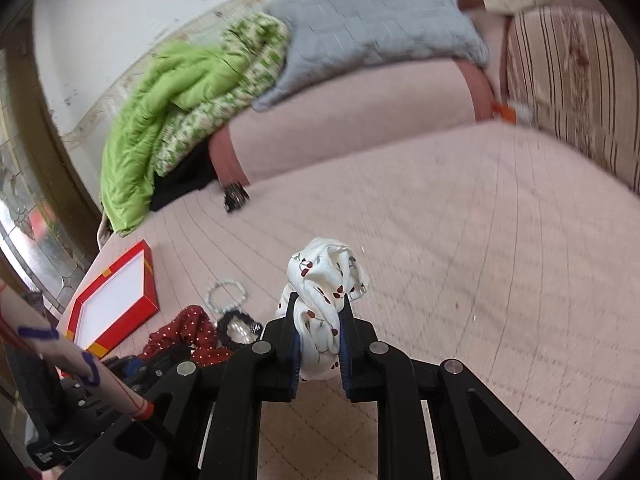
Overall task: Organize jewelry
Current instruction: 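Carry both scrunchies over the red-rimmed white tray with both tools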
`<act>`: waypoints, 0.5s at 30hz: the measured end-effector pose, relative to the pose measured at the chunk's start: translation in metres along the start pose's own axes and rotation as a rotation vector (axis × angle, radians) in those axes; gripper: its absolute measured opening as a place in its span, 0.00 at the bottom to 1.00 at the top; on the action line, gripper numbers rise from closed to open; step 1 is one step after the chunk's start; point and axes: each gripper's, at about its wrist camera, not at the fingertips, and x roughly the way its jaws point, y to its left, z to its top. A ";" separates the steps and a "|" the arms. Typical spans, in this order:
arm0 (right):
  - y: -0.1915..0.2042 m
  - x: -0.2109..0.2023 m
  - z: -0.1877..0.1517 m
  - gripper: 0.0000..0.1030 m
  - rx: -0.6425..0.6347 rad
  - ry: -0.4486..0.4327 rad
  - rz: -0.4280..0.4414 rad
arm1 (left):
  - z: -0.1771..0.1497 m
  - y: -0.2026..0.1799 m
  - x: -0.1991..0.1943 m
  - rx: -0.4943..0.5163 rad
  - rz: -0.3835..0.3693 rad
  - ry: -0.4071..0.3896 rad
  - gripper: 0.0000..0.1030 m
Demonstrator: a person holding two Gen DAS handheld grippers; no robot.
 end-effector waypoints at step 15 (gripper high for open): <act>0.043 0.013 -0.007 0.16 -0.091 0.040 0.111 | 0.016 0.061 -0.042 -0.085 0.079 -0.099 0.14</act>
